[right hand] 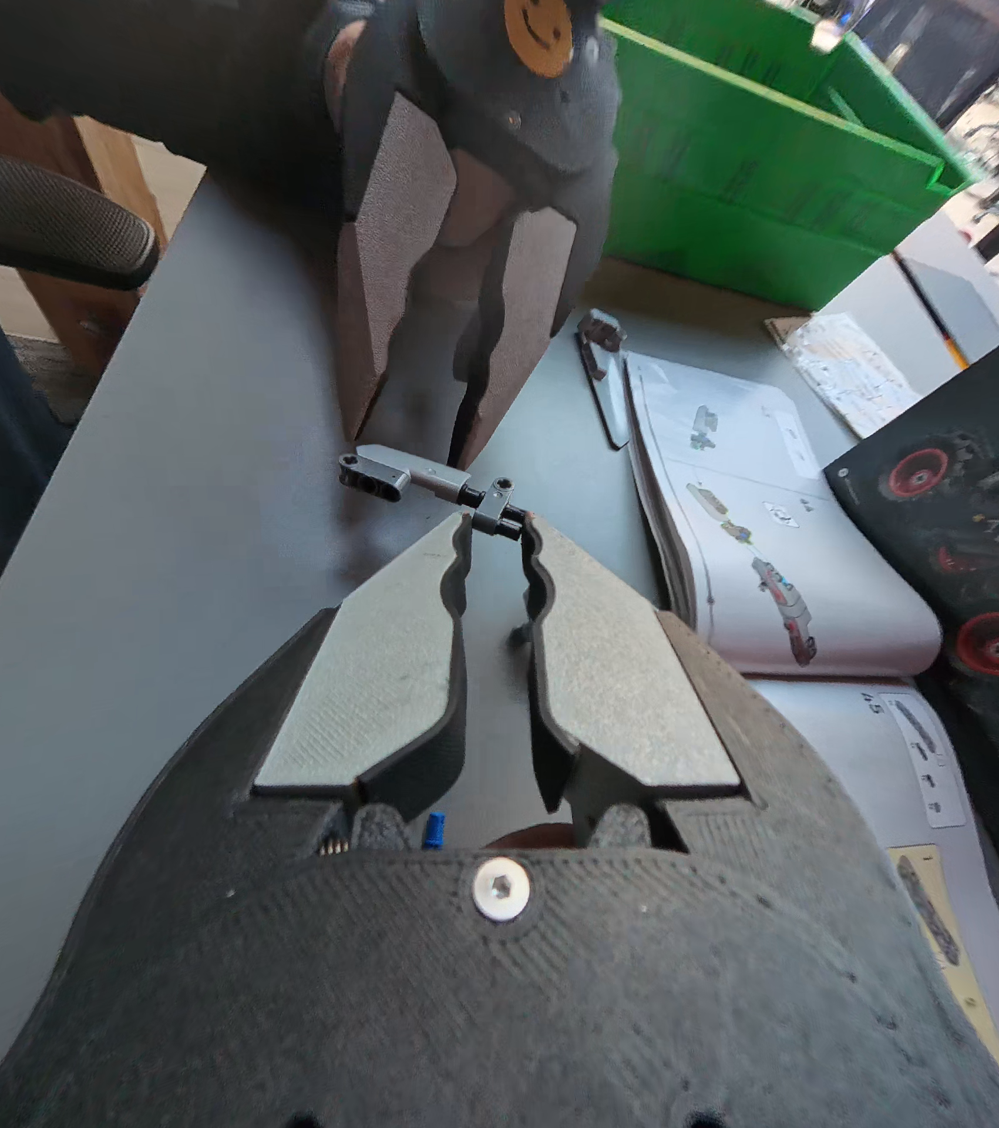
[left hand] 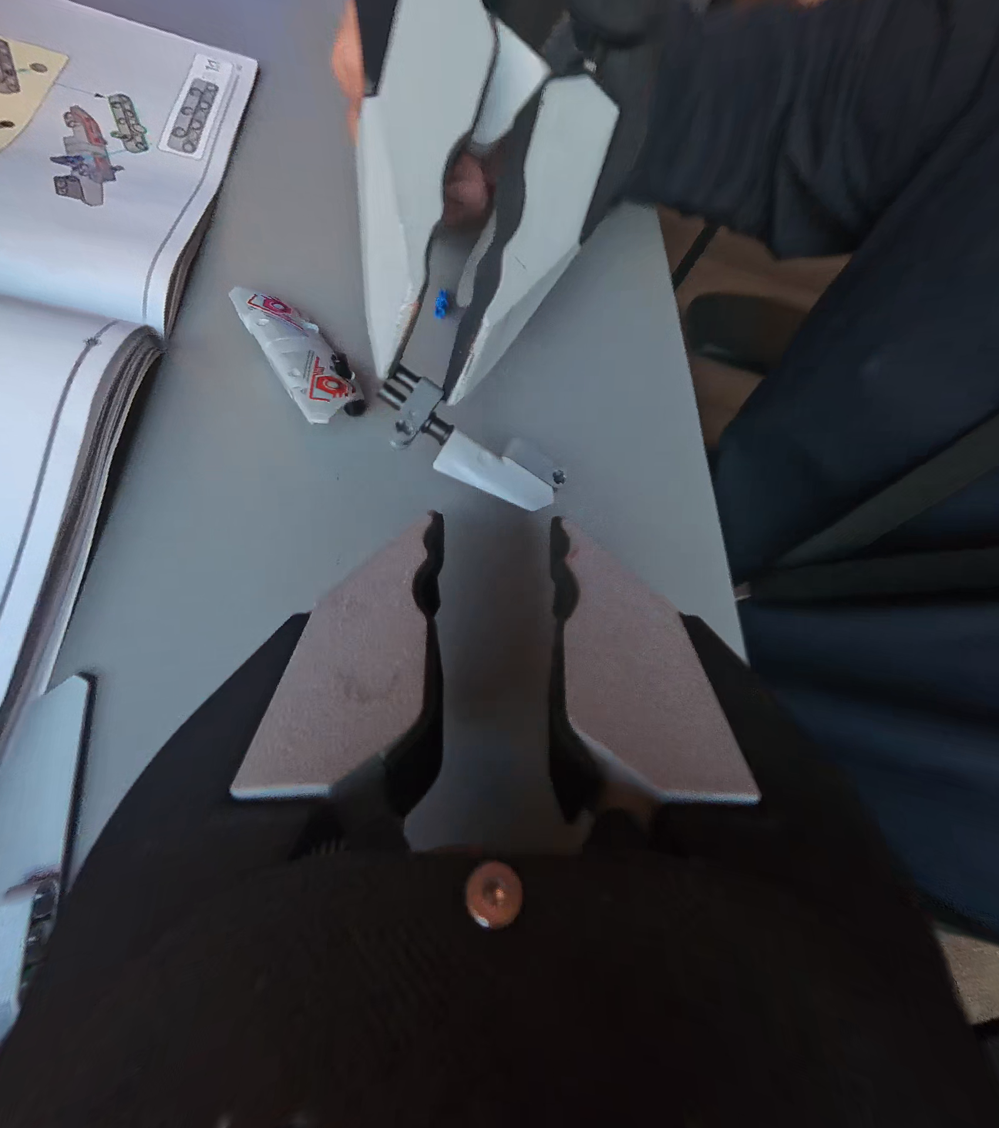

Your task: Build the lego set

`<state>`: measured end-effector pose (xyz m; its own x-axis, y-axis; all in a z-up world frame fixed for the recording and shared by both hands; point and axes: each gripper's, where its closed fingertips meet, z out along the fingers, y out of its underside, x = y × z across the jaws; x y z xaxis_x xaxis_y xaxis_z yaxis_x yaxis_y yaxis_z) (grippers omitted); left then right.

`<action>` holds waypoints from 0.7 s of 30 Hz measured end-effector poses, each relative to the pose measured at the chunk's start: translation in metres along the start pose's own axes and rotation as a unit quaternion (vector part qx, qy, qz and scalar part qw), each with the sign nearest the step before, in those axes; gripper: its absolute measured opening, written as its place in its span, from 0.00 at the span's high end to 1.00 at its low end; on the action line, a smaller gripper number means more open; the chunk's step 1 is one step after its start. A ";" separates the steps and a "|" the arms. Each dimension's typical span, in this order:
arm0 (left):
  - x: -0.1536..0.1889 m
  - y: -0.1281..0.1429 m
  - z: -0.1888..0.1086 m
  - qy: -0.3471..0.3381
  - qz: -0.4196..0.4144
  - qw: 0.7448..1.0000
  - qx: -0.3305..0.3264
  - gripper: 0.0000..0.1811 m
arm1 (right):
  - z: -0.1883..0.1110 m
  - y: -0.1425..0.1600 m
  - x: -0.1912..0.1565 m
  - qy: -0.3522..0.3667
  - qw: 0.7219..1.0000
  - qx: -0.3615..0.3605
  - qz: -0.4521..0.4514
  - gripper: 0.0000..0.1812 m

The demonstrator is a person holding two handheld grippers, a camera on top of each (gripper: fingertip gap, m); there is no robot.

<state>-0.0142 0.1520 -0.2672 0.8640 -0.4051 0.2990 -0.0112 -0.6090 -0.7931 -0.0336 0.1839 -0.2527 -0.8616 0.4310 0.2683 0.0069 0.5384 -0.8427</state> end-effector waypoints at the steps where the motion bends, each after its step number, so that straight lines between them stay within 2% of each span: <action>1: 0.000 -0.003 -0.002 0.013 -0.019 1.000 0.013 0.82 | -0.002 -0.003 0.002 0.010 1.000 0.008 -0.004 0.92; 9: -0.003 -0.034 -0.021 0.098 -0.141 0.977 0.125 0.81 | -0.014 -0.027 0.014 0.096 0.992 0.054 -0.066 0.92; 11: -0.003 -0.040 -0.025 0.122 -0.162 0.968 0.149 0.85 | -0.014 -0.029 0.015 0.111 0.989 0.055 -0.081 0.92; 15: -0.004 -0.041 -0.024 0.142 -0.192 0.959 0.153 0.89 | -0.012 -0.032 0.014 0.125 0.986 0.057 -0.093 0.93; 18: -0.002 -0.040 -0.023 0.145 -0.185 0.960 0.150 0.95 | -0.009 -0.033 0.012 0.122 0.987 0.059 -0.091 0.92; 21: -0.006 -0.035 -0.022 0.116 -0.169 0.970 0.132 0.96 | -0.008 -0.032 0.011 0.107 0.990 0.067 -0.068 0.93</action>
<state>-0.0302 0.1604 -0.2298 0.6583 -0.3743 0.6532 0.4088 -0.5509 -0.7276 -0.0395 0.1769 -0.2191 -0.7221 0.5124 0.4648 -0.1821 0.5073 -0.8423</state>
